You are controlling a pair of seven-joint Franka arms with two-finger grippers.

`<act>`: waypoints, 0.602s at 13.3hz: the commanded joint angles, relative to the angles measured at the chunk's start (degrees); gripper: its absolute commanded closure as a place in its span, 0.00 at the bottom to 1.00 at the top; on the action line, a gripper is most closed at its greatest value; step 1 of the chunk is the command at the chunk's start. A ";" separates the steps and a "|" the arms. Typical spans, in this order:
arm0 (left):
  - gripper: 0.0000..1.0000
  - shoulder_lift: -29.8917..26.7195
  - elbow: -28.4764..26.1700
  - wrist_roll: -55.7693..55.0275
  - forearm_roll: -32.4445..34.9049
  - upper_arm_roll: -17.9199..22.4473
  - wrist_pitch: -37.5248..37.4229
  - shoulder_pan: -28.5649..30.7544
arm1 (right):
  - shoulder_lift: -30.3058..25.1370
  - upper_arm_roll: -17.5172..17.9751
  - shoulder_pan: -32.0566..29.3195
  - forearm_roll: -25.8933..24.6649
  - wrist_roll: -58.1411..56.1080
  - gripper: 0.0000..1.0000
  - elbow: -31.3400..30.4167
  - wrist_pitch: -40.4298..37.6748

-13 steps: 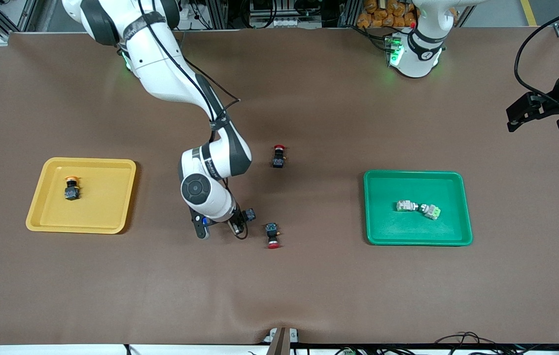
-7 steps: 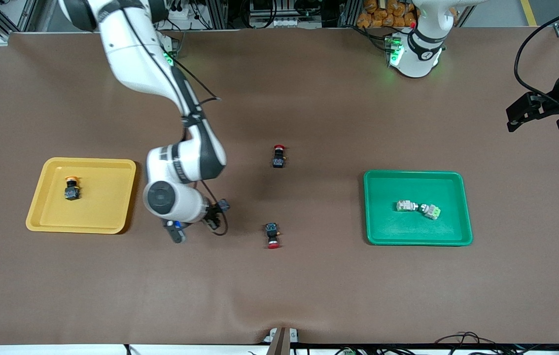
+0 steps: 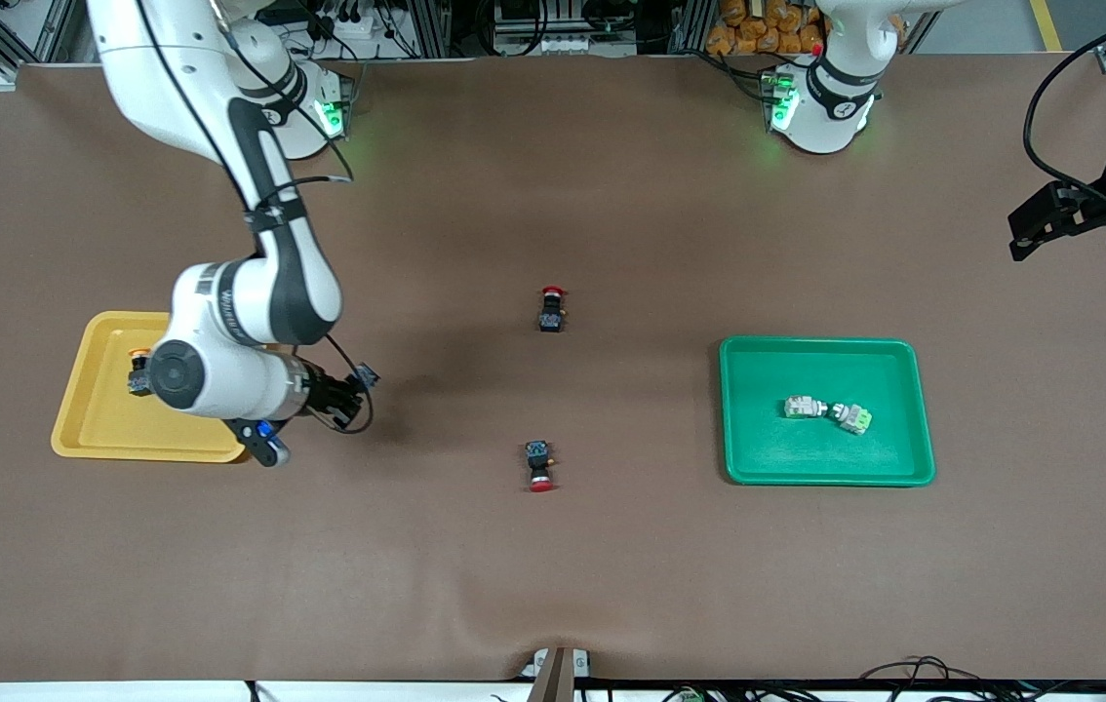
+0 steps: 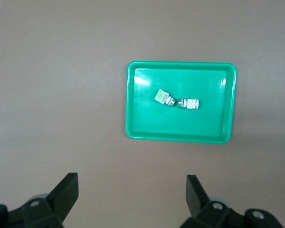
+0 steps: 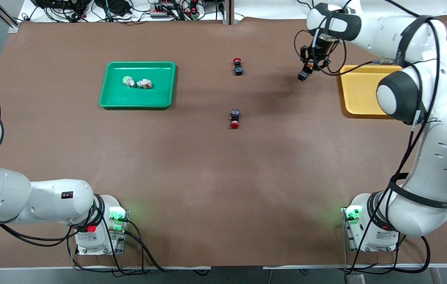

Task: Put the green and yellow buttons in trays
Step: 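Carry the orange-capped button over the yellow tray with the right gripper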

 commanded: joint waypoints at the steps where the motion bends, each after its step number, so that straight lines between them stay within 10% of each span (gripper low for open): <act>1: 0.00 -1.11 -0.15 0.74 -0.93 0.34 -0.47 0.01 | -5.03 0.97 -3.78 -3.66 -8.67 1.00 -6.69 0.21; 8: 0.00 -1.11 -0.15 0.48 -0.93 0.34 -0.55 0.10 | -5.83 -6.93 -9.76 -7.81 -34.95 1.00 -11.54 1.26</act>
